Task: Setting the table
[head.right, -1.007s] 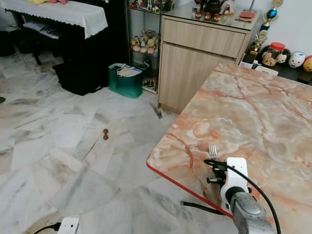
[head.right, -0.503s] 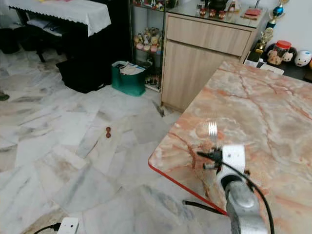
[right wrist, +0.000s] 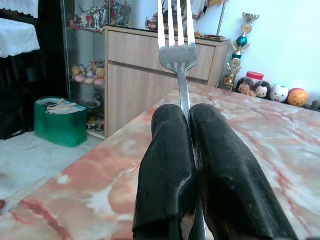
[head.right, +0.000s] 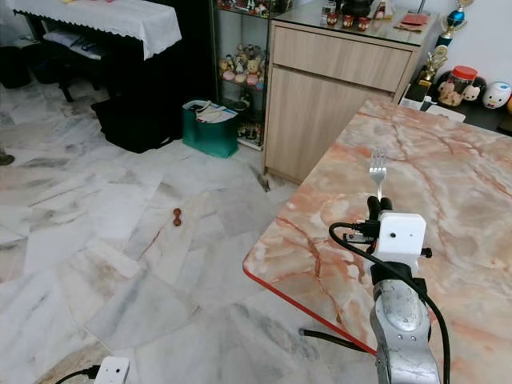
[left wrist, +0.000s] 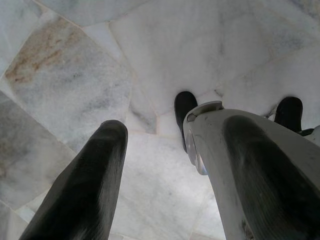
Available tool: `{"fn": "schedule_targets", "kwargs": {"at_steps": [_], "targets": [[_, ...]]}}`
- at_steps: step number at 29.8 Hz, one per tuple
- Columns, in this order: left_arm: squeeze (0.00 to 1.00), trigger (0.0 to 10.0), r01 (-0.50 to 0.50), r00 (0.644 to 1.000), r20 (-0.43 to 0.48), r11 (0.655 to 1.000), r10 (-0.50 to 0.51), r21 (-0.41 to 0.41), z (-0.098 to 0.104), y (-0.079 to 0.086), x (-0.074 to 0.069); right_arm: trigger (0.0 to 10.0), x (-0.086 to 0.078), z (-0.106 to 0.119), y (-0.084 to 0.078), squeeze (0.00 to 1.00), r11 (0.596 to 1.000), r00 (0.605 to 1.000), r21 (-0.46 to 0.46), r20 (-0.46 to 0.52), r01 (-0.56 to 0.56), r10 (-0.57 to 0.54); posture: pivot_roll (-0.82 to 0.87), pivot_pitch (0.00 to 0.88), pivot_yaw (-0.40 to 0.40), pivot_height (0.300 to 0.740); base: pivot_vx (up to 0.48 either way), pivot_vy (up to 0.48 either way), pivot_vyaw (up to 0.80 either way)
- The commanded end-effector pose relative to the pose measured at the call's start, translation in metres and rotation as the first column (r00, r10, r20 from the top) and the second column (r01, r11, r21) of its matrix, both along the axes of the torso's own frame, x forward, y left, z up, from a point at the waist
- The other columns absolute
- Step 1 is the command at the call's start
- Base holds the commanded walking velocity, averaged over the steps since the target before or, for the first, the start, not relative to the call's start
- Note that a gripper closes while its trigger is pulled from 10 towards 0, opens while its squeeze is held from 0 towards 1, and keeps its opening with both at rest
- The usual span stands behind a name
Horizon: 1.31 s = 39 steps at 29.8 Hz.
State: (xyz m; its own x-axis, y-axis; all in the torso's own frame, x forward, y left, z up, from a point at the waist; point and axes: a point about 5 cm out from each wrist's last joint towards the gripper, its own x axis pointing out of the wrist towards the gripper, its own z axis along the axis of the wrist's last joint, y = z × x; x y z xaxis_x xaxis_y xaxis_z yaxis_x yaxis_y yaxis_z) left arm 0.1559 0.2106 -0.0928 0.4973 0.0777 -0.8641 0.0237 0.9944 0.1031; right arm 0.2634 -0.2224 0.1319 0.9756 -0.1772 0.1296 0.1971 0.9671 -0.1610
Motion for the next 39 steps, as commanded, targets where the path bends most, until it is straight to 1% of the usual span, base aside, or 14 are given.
{"fn": "schedule_targets", "kwargs": {"at_steps": [1, 15, 19, 26, 39], "targets": [[0.0, 10.0, 0.01, 1.0, -0.009, 1.0, -0.01, 0.002, -0.001, -0.001, -0.001, 10.0, 0.001, 0.009, -0.004, 0.0, 1.0, 0.999, -0.013, 0.043, 0.02, -0.02, 0.03, 0.0, -0.036, 0.74, 0.0, 0.0, 0.0], [0.0, 10.0, 0.014, 1.0, -0.012, 1.0, -0.014, 0.001, -0.001, -0.002, -0.001, 10.0, 0.006, 0.012, 0.001, 0.0, 1.0, 0.997, 0.021, 0.081, 0.012, -0.014, 0.03, 0.0, -0.036, 0.74, 0.0, 0.0, 0.0], [0.0, 10.0, 0.009, 1.0, -0.01, 1.0, -0.009, 0.0, -0.001, -0.002, -0.001, 10.0, 0.007, 0.013, 0.001, 0.0, 1.0, 0.997, 0.018, 0.078, 0.014, -0.016, 0.03, 0.0, -0.036, 0.74, 0.0, 0.0, 0.0], [0.0, 10.0, -0.005, 1.0, -0.001, 1.0, 0.005, -0.011, -0.001, -0.002, -0.001, 10.0, 0.01, 0.015, 0.0, 0.0, 1.0, 0.997, 0.014, 0.078, 0.016, -0.017, 0.03, 0.0, -0.034, 0.74, 0.0, 0.0, -0.73], [0.0, 10.0, 0.028, 1.0, -0.011, 1.0, -0.028, 0.0, -0.001, -0.002, -0.002, 10.0, 0.012, 0.017, 0.0, 0.0, 1.0, 0.996, 0.009, 0.089, 0.019, -0.019, 0.03, 0.0, -0.026, 0.74, 0.0, 0.0, -0.73]]}}
